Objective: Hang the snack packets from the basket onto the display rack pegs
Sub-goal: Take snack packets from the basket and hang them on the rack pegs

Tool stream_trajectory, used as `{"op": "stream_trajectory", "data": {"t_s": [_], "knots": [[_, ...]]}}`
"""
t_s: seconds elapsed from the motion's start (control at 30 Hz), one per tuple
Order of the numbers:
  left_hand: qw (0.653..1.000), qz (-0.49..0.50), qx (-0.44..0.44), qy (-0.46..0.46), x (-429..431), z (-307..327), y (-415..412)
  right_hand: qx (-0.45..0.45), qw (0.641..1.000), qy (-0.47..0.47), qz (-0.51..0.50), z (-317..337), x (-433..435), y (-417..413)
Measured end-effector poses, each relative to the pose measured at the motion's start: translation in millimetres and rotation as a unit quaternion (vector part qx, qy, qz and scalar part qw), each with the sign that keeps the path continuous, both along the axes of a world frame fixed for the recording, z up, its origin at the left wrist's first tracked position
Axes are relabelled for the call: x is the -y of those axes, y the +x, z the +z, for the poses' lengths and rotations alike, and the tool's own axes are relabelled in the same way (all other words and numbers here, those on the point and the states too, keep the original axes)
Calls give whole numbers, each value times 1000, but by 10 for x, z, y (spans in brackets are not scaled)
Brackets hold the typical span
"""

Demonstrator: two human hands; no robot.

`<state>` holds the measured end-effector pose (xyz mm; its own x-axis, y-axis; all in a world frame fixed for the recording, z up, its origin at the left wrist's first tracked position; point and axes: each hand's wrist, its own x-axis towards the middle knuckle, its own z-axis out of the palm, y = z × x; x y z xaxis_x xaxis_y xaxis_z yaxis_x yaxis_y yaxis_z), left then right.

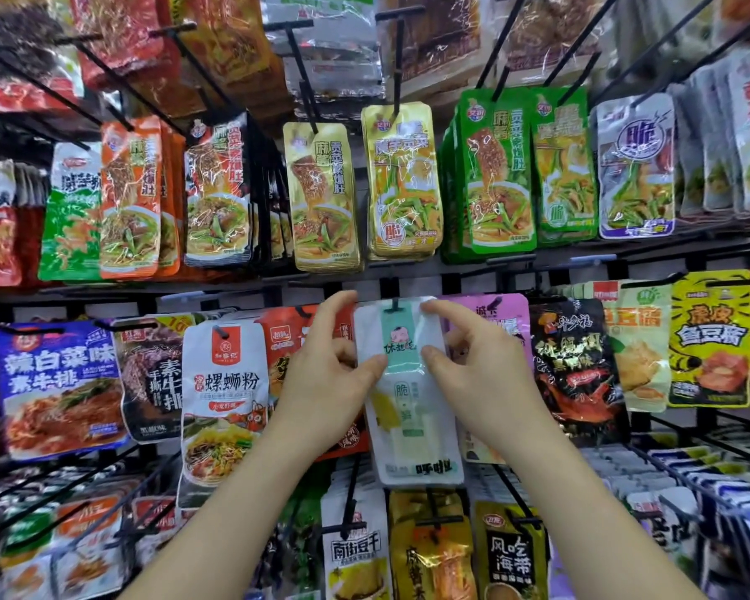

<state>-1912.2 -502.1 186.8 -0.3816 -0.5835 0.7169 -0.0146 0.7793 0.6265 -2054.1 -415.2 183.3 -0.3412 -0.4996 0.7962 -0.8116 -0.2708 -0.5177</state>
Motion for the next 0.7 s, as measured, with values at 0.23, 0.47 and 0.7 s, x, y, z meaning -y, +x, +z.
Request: {"op": "stream_trajectory", "data": {"t_s": [0.23, 0.47, 0.7], "knots": [[979, 146, 104, -99, 11, -187, 77, -83, 991, 73, -74, -69, -71, -4], [805, 357, 219, -421, 51, -176, -16, -128, 979, 91, -132, -36, 39, -32], [712, 392, 413, -410, 141, -121, -226, -198, 950, 141, -196, -32, 59, -38]]}}
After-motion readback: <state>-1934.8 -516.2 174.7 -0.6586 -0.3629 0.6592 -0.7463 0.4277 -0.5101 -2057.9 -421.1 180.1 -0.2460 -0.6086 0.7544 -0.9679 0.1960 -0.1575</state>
